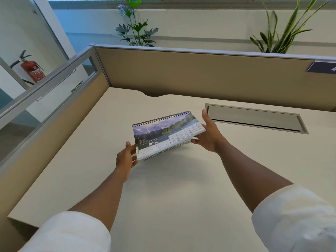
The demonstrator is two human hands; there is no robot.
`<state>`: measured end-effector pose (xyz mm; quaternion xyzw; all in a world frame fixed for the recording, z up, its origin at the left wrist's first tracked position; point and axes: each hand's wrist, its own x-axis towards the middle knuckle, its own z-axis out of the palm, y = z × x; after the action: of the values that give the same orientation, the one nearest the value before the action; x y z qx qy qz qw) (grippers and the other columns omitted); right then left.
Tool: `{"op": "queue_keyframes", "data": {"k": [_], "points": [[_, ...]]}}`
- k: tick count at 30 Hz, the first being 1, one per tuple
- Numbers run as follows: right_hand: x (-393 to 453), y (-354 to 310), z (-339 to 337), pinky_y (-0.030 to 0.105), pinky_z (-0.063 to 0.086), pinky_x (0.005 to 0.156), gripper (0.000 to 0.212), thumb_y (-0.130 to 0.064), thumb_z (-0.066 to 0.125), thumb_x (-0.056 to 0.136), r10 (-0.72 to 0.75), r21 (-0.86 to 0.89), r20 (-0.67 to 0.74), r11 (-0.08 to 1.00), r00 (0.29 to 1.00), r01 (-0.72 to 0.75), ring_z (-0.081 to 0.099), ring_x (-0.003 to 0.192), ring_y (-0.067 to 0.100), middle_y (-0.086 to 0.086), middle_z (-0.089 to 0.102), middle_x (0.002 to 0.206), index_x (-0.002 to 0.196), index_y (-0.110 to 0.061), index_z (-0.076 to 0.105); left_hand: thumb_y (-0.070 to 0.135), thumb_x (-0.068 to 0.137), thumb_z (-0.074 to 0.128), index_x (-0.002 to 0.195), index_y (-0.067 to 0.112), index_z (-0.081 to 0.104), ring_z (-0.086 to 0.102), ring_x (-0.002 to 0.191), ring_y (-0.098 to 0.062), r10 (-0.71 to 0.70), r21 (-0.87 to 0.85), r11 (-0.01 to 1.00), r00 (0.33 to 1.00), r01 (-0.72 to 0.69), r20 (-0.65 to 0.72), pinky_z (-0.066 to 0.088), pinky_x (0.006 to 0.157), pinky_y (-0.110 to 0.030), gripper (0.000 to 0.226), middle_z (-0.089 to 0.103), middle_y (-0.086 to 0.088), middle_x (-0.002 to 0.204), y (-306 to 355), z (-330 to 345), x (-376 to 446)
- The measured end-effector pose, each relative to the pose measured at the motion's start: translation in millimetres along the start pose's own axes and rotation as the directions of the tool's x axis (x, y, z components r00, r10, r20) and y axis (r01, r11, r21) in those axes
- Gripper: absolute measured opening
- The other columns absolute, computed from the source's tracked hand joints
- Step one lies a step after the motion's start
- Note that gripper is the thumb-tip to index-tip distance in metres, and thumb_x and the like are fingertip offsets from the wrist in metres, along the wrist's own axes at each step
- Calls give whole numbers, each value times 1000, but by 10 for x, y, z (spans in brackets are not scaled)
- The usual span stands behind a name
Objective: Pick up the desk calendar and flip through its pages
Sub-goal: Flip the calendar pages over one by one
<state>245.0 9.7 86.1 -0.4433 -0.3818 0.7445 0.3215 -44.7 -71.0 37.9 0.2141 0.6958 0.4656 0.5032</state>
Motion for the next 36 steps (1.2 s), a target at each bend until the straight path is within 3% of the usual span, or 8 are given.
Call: {"op": "queue_keyframes", "data": {"k": [4,7,10,15,19,26,31,36], "points": [[40,-113,61,34,35,64,93,-92,21,72,-67,127,16,990,998,65,55,75,20,6,66,82,90,-17,73,43,99,44,113,17,64,69,93,-21,19,-2,1000,999,-19,32,49,73,-30,36,72,-4,105,-8,-11,9],[70,-177,102,32,36,59,97,-91,25,72,-94,206,8,974,996,90,56,67,18,6,65,80,110,-15,72,40,98,48,118,18,61,67,101,-22,40,33,999,998,-41,51,50,77,-31,32,70,-2,109,-21,-9,-1],[99,-223,168,31,35,59,94,-88,25,76,-116,230,1,967,993,112,54,65,17,8,66,83,126,-19,63,35,96,55,116,20,61,67,97,-19,49,57,997,998,-51,40,51,76,-30,26,70,-2,108,-21,3,-3],[140,-298,251,32,34,59,89,-87,26,77,-126,212,-7,969,992,125,52,67,16,7,67,84,138,-27,51,35,88,67,101,27,66,66,90,-14,71,106,991,995,-77,65,50,68,-26,16,72,1,98,-44,23,-30],[158,-314,277,31,36,59,83,-86,24,78,-123,159,-10,980,992,123,54,67,14,6,69,82,133,-30,52,36,84,72,89,27,66,65,85,-12,79,122,989,994,-88,75,48,66,-23,12,73,3,93,-54,30,-36],[147,-226,185,30,39,58,79,-81,30,82,-116,118,-74,985,991,124,55,67,14,4,68,81,134,-25,50,36,84,71,95,20,70,59,77,-11,71,147,986,995,-81,75,45,66,-22,19,72,-1,93,-60,11,-28],[165,-145,110,33,43,72,65,-72,41,87,-90,46,-225,994,970,103,53,77,16,3,61,85,121,-20,61,36,87,68,100,19,69,58,77,-10,63,162,984,995,-76,80,46,76,-28,21,72,-2,95,-63,26,-33],[194,1,74,42,47,92,38,-48,55,92,-24,-110,-428,994,904,-26,61,103,24,5,67,111,110,-16,63,36,91,62,89,25,67,63,82,-11,54,142,988,996,-64,68,47,71,-27,12,72,2,89,-58,50,-63]]}}
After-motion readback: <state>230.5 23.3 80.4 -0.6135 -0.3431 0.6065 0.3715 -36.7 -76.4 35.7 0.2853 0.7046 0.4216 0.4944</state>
